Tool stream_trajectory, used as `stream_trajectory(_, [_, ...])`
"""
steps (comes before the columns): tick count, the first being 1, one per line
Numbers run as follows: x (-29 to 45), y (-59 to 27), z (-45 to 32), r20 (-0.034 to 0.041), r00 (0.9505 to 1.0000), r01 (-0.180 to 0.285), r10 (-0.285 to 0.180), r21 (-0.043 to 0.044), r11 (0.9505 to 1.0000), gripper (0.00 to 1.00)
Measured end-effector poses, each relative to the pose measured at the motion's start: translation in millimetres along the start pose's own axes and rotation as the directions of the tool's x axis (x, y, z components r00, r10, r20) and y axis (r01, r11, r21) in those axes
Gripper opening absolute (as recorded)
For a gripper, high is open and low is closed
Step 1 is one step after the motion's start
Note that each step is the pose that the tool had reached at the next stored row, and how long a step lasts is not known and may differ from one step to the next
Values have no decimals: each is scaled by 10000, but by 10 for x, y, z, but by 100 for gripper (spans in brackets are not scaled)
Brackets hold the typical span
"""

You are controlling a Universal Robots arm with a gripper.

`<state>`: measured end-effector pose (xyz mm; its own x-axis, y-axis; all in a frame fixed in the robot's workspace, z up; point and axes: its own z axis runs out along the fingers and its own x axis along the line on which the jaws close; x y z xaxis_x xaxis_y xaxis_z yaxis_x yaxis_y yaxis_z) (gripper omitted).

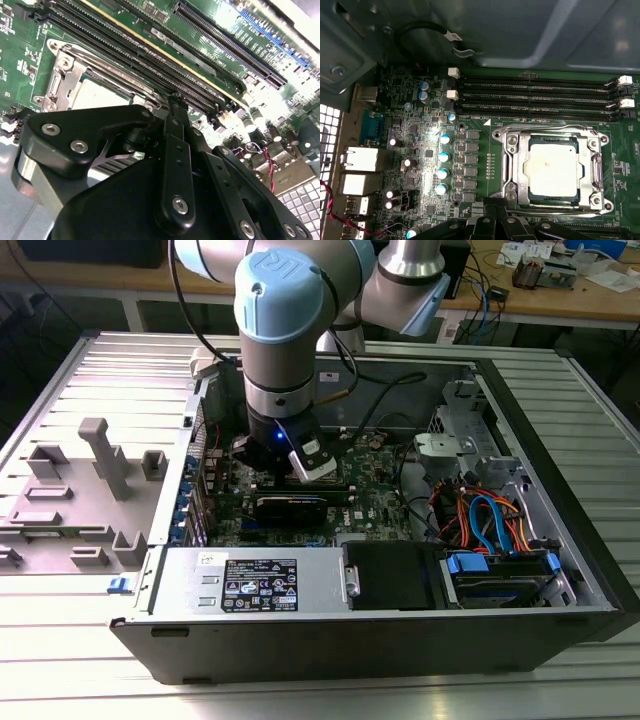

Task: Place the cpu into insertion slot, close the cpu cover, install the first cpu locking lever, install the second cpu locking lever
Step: 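Install the second cpu locking lever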

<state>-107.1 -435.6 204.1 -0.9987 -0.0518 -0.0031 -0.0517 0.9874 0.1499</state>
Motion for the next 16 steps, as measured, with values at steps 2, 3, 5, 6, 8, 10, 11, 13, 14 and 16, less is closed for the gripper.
stream_trajectory(2, [4, 7, 10, 3, 10000, -15, 15, -26, 10000, 11])
stream_trajectory(3, [4, 6, 15, 3, 10000, -17, 17, -43, 10000, 11])
stream_trajectory(5, [3, 5, 32, 8, 10000, -19, 19, -110, 9999, 11])
stream_trajectory(6, [4, 4, 38, 10, 10000, -20, 20, -136, 9999, 11])
stream_trajectory(8, [4, 4, 38, 9, 10000, -20, 20, -137, 9999, 11])
stream_trajectory(10, [4, 2, 39, 9, 10000, -20, 20, -125, 9999, 11])
stream_trajectory(11, [4, 1, 39, 9, 10000, -20, 20, -122, 9999, 11])
stream_trajectory(13, [4, 0, 37, 9, 10000, -20, 20, -119, 9999, 11])
stream_trajectory(14, [4, 1, 31, 10, 10000, -20, 20, -118, 9999, 11])
stream_trajectory(16, [3, 5, 13, 12, 10000, -19, 19, -125, 9999, 11])
